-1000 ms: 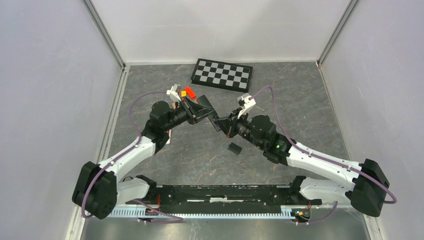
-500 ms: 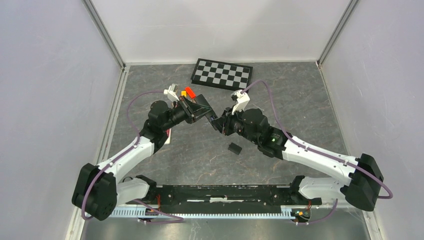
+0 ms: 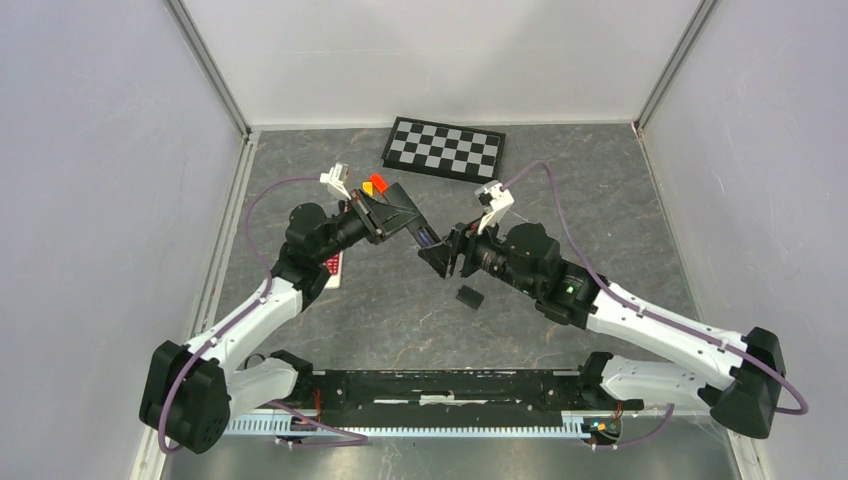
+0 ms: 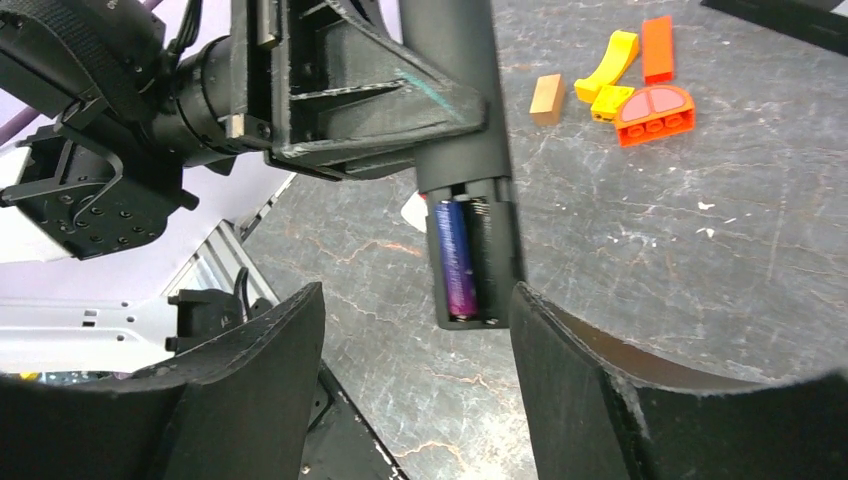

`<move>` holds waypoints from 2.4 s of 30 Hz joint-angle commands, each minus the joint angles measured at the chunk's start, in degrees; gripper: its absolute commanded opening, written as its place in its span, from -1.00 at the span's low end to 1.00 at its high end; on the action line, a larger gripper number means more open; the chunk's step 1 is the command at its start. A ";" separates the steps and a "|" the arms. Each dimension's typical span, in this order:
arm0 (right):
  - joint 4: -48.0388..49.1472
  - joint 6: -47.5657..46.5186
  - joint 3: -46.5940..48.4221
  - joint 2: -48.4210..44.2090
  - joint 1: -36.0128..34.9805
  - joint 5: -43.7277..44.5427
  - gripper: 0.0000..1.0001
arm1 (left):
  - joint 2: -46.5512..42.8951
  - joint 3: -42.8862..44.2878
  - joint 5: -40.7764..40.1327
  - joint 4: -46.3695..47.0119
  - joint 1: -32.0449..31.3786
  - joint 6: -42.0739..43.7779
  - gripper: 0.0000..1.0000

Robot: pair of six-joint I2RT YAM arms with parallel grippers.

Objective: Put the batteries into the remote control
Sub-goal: Load the battery into the remote control.

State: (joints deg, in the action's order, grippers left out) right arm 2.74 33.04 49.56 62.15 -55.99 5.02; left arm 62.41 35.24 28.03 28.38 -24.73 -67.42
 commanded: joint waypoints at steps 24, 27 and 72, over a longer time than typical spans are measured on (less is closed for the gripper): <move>20.02 9.92 -10.44 -3.63 1.93 -7.60 0.16 | -0.78 2.43 18.85 13.64 0.94 1.22 -0.96; 20.01 10.14 -10.74 -3.00 2.11 -8.14 -0.01 | -0.41 2.42 19.08 15.03 0.93 0.16 -0.96; 23.26 7.38 -12.21 -0.99 6.55 -15.60 -0.12 | -0.90 1.59 19.34 13.85 1.15 1.12 -0.96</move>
State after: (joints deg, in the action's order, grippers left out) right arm 24.64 40.99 36.07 58.98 -49.58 -8.47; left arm 62.46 35.31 46.65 39.00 -23.44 -66.70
